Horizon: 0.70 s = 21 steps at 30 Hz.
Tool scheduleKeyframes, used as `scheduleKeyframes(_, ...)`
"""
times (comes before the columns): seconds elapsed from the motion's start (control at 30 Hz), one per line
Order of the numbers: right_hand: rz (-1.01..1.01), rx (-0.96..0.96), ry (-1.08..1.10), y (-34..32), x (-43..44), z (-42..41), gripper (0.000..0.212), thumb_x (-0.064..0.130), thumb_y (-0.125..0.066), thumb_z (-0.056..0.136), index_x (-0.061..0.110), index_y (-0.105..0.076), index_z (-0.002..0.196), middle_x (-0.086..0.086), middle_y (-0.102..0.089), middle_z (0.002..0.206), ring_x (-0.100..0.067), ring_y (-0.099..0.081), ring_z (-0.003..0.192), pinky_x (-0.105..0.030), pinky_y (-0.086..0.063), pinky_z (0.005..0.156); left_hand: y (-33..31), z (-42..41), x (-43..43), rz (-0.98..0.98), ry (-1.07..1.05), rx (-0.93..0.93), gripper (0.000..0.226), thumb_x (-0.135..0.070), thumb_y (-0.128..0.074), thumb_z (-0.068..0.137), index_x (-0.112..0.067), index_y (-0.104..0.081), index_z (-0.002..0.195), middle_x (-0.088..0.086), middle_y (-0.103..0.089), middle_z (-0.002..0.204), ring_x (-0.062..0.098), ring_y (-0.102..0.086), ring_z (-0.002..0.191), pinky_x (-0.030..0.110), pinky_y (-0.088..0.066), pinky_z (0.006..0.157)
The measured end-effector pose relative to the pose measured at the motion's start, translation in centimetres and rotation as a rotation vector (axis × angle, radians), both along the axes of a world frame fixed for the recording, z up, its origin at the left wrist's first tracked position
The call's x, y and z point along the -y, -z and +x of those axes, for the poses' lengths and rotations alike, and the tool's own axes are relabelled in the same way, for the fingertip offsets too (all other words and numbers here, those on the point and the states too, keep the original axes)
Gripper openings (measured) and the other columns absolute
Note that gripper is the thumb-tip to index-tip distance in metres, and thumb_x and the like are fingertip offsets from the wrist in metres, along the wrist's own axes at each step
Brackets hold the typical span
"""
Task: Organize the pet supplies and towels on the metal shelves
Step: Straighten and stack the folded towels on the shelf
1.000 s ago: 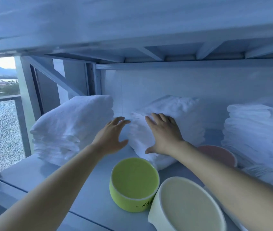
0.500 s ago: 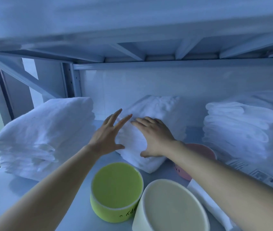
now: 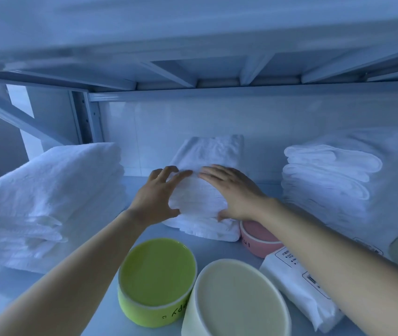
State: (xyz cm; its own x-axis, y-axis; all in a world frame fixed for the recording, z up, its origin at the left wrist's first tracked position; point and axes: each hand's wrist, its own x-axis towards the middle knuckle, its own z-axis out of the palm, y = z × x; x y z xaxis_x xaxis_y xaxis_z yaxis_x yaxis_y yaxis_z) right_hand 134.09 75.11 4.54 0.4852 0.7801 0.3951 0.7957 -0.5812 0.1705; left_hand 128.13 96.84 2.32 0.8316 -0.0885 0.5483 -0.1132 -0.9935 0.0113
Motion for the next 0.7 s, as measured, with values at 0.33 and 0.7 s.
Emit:
scheduleKeyframes(0.33, 0.150, -0.133, 0.015, 0.7, 1.0, 1.3, 0.109, 0.033, -0.084, 0.061, 0.030, -0.019, 0.148, 0.007, -0.013, 0.155, -0.010, -0.011, 0.142, -0.030, -0.034, 0.106, -0.4, 0.6, 1.3, 0.048, -0.001, -0.024, 0.104, -0.041, -0.080, 0.064, -0.033, -0.016, 0.146, -0.015, -0.018, 0.151, 0.012, -0.021, 0.137, 0.033, -0.051, 0.083)
scheduleKeyframes(0.7, 0.189, -0.163, -0.006, 0.4, 2.0, 0.8, 0.103, 0.036, -0.082, 0.065, 0.032, -0.020, 0.147, 0.009, -0.011, 0.155, -0.007, -0.010, 0.142, -0.031, -0.033, 0.108, -0.9, 0.3, 2.5, 0.038, 0.000, -0.052, 0.102, -0.047, -0.076, 0.066, -0.030, -0.015, 0.147, -0.009, -0.015, 0.152, 0.015, -0.019, 0.138, 0.035, -0.044, 0.093)
